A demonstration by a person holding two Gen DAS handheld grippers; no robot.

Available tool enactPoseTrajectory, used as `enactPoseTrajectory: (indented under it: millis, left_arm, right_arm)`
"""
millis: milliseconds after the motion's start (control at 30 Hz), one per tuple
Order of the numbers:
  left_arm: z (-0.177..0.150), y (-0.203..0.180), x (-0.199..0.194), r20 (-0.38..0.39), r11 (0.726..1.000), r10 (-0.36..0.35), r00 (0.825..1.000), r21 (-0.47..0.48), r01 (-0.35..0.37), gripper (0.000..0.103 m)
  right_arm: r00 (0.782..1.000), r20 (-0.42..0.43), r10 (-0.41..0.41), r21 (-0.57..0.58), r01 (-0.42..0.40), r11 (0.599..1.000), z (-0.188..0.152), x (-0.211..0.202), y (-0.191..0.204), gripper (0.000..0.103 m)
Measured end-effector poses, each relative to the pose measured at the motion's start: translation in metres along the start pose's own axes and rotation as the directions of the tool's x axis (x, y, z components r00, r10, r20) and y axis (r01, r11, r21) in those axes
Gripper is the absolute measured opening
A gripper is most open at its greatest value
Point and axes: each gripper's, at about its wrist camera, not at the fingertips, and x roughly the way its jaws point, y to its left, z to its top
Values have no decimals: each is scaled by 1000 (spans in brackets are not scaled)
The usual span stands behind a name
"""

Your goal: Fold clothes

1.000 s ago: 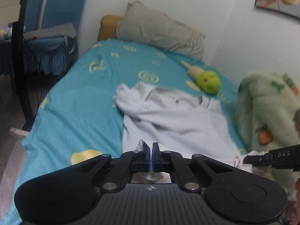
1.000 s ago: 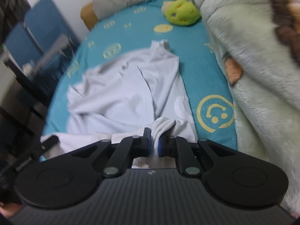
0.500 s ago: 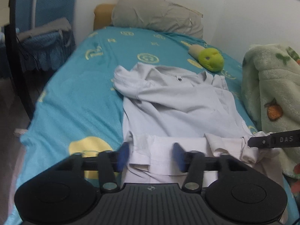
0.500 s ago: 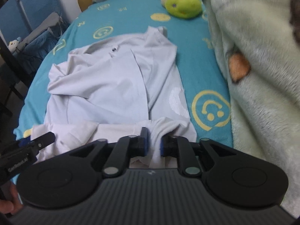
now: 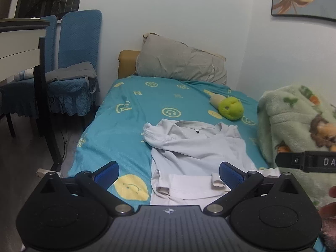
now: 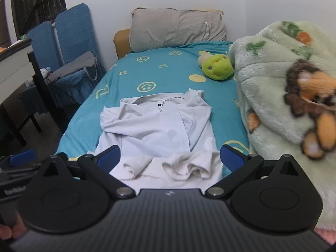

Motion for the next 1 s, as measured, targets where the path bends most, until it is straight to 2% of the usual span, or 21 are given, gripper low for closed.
enactPoseTrajectory:
  millis: [133,233,300,433,533,600,633,800,900,1000]
  left_arm:
    - [-5,-2,-26,-47,998,-37,998,-46,35,103]
    - [-20,1,-35,-122,989,-95,988,-125,80,103]
    - [-34,7,-33,-186,975,-151,971,-192,114,102]
    - [-52,17,-13,-292,934,-235,927,-332,132,101]
    - [-65,29,12,-351,893,-276,895,-438,104,101]
    - [-74,35,23,-367,875,-289,884,-476,88,100]
    - [-78,38,28,-369,864,-296,881,-496,82,100]
    - [-80,51,31,-316,809,-315,895,-583,79,99]
    - [-79,56,30,-296,790,-302,906,-610,64,90]
    - [-80,60,29,-294,776,-296,909,-629,49,83]
  right_arm:
    - [1000,15,-6,11,6,1000,-9,-24,1,103]
    - [1000,25,-1,19,0,1000,-15,-38,1,103]
    - [999,32,-1,20,1,1000,-18,-45,3,103]
    - [998,59,-30,29,29,999,-19,-54,2,103]
    - [997,70,-46,43,43,998,-18,-57,-1,103]
    - [997,66,-46,60,42,997,-18,-56,-5,103]
    - [997,64,-47,67,42,997,-17,-56,-6,103]
    - [995,76,-70,70,65,995,-18,-57,-6,103]
    - [994,79,-75,81,69,994,-17,-58,-8,103]
    - [994,77,-77,87,70,994,-17,-58,-10,103]
